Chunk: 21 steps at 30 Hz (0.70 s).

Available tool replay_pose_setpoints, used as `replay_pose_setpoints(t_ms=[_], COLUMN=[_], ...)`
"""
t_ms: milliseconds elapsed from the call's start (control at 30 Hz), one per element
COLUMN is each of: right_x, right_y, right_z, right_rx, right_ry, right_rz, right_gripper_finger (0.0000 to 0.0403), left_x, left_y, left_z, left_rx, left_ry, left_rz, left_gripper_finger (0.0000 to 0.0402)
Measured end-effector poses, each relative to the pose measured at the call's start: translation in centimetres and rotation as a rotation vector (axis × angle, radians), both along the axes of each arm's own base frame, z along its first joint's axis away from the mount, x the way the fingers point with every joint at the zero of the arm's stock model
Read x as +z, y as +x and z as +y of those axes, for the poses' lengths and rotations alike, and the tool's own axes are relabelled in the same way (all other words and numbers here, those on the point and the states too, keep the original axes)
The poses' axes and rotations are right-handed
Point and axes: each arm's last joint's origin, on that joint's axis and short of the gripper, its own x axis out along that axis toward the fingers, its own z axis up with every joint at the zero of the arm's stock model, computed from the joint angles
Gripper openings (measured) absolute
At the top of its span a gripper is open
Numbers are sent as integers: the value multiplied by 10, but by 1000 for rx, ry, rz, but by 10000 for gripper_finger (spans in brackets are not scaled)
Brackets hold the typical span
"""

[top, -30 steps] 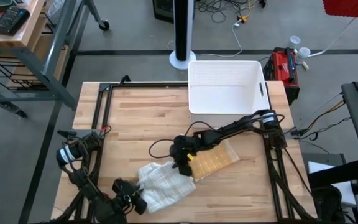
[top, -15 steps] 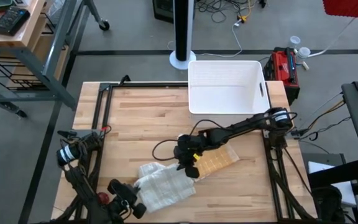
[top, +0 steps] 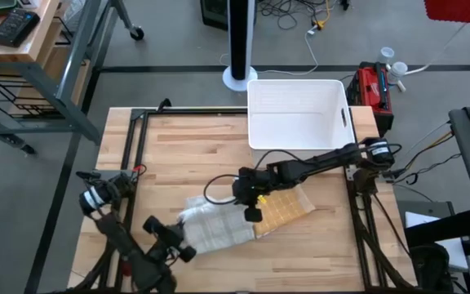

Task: Fold towel
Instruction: Fold the white checkered towel

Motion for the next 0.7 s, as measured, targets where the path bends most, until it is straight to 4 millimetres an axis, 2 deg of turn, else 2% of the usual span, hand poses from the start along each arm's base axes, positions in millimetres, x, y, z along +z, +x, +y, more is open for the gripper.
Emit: replay_pose_setpoints(t_ms=[133, 400, 567, 700], right_x=[-11, -55, -83, -88], right_y=[5, 18, 23, 25], right_z=[-14, -52, -59, -59], right_rx=[-47, -141, -153, -194], right_ry=[-40, -45, -11, 26], right_rz=[20, 113, 169, 176], right_gripper_finger=[2, 1, 2, 15], left_x=[-22, -61, -84, -92], left_y=[3, 6, 9, 12], left_z=[28, 76, 91, 100], left_rx=[68, 179, 137, 155], left_ry=[71, 111, 84, 68], left_rz=[41, 25, -49, -68], left_gripper_finger=[2, 2, 2, 16])
